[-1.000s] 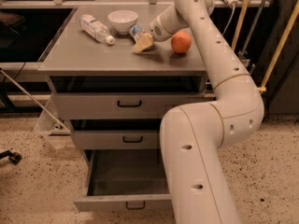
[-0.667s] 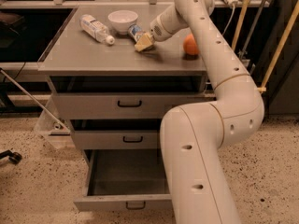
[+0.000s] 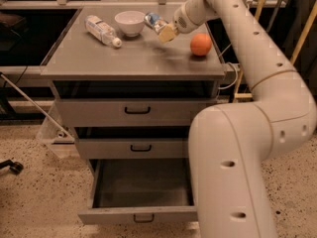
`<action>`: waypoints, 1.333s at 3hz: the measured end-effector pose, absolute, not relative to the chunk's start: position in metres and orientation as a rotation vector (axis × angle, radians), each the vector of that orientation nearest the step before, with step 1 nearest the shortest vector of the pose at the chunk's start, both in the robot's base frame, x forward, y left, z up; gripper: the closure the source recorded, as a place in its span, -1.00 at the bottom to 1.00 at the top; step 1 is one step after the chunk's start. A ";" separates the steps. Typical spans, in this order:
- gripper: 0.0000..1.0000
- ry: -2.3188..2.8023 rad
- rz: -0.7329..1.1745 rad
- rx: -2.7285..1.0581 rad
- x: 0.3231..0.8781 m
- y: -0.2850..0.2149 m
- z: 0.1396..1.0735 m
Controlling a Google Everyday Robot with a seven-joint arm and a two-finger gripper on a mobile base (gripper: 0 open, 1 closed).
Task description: Place redbull can into bottom drawer
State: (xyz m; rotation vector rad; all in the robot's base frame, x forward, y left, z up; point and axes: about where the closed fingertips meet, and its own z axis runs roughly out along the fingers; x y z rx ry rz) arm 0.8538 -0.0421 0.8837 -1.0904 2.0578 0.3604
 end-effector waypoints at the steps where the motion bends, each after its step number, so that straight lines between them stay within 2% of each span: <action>1: 1.00 1.954 0.206 -0.962 0.834 -0.119 0.956; 2: 1.00 1.822 0.109 -0.812 0.781 -0.178 1.042; 3: 1.00 1.746 0.079 -0.766 0.748 -0.188 1.085; 4: 1.00 1.746 0.079 -0.766 0.748 -0.188 1.085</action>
Offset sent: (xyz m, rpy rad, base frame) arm -0.3474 -0.1754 -0.0723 -0.0747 0.0222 -0.2555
